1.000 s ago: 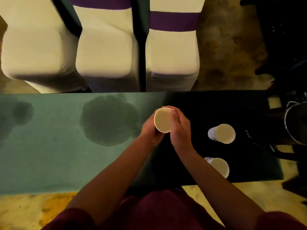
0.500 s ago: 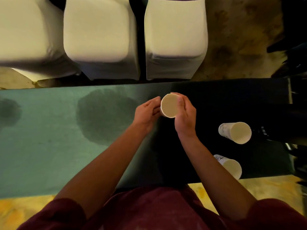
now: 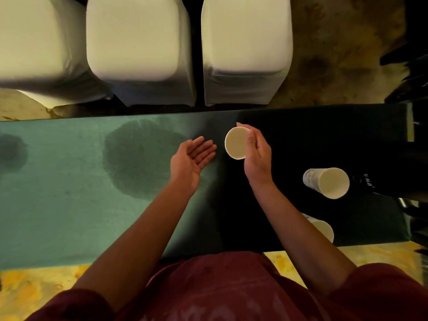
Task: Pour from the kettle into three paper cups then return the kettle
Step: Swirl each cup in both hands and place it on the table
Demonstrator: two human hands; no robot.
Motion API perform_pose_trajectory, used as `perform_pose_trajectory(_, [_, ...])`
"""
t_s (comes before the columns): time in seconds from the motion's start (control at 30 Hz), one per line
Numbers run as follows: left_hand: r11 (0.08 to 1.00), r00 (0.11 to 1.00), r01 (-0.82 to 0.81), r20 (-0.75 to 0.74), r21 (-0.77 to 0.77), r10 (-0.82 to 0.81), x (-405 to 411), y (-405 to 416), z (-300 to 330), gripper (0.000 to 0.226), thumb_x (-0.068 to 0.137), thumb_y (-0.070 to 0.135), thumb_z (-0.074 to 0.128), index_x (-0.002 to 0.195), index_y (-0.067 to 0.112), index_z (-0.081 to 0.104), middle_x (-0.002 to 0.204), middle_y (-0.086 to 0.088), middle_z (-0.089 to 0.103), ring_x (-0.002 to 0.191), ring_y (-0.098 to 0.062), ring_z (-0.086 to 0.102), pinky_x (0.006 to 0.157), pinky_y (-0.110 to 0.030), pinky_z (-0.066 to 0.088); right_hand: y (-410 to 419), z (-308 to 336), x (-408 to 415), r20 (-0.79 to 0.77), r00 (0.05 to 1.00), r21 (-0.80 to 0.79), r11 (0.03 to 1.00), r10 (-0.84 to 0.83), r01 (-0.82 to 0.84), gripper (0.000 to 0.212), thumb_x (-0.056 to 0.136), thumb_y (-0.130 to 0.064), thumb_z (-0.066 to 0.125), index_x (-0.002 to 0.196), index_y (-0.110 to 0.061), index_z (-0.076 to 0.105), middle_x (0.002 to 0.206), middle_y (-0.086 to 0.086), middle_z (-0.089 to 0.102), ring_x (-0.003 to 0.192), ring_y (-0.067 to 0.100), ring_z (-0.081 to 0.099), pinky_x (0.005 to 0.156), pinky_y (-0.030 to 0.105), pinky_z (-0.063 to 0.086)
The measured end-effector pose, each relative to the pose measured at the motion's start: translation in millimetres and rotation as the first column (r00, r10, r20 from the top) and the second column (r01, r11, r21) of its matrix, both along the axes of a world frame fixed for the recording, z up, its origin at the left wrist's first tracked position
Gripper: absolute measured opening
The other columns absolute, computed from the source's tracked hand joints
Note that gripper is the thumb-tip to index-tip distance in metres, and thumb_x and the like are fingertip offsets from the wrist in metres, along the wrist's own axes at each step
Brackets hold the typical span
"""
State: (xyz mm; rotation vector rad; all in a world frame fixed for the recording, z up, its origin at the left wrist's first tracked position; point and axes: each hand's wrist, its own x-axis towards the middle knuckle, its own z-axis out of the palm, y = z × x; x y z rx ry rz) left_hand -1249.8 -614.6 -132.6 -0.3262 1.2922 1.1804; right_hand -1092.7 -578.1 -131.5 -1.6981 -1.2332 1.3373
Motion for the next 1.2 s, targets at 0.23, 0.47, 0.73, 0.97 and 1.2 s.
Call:
perform_pose_trajectory(0.23, [1.0,1.0,-0.004,-0.009,-0.013,0.004,5.4,-26.7,1.2,0.04,0.102,0.023,0.04,0.124,-0.003,0.059,0.116,-0.026,0.069,0.106,-0.038,0.07,0.097,-0.045,0.054,3.8,23.7,21.6,0.037,0.999,0.004,1.0,0.017,-0.017,0.038,0.104,-0.034,0.048,0.135,-0.016,0.058,0.129,-0.004,0.062,0.114,-0.005,0.057,0.091,0.008,0.045])
perform_pose_trajectory(0.47, [0.999,0.999,0.041,-0.013,-0.031,-0.042,33.7,-65.8,13.4,0.037,0.1,0.02,0.04,0.12,-0.004,0.061,0.118,-0.028,0.068,0.105,-0.039,0.07,0.092,-0.043,0.058,-15.2,92.6,82.2,0.048,0.997,0.249,0.966,0.063,-0.073,0.025,0.101,-0.009,0.05,0.118,-0.009,0.069,0.118,0.001,0.071,0.113,0.012,0.065,0.097,0.029,0.054])
perform_pose_trajectory(0.73, [0.986,0.987,0.164,0.008,-0.038,-0.163,116.7,-87.9,24.9,0.039,0.102,0.019,0.036,0.121,-0.003,0.061,0.109,-0.024,0.073,0.1,-0.035,0.073,0.087,-0.041,0.058,-89.9,105.5,170.3,0.013,0.999,0.261,0.964,0.045,-0.047,0.027,0.099,-0.009,0.047,0.108,-0.009,0.072,0.11,0.001,0.074,0.108,0.022,0.069,0.093,0.045,0.056])
perform_pose_trajectory(0.97, [0.968,0.968,0.25,-0.024,-0.009,-0.25,192.4,-91.7,39.9,0.035,0.1,0.018,0.041,0.116,-0.003,0.064,0.108,-0.025,0.073,0.102,-0.037,0.072,0.093,-0.044,0.056,-128.5,78.0,223.3,0.055,0.998,0.233,0.972,0.011,-0.024,0.03,0.101,-0.002,0.046,0.109,-0.011,0.073,0.114,0.0,0.073,0.112,0.017,0.068,0.096,0.032,0.053])
perform_pose_trajectory(1.2, [0.94,0.936,0.332,-0.097,-0.075,-0.338,239.9,-101.6,38.4,0.034,0.099,0.018,0.045,0.117,-0.003,0.065,0.103,-0.023,0.075,0.095,-0.035,0.074,0.086,-0.041,0.059,-140.3,44.3,251.5,0.119,0.983,0.063,0.987,0.142,-0.15,0.033,0.104,-0.023,0.047,0.13,-0.017,0.066,0.127,-0.009,0.066,0.119,-0.001,0.059,0.097,0.011,0.043])
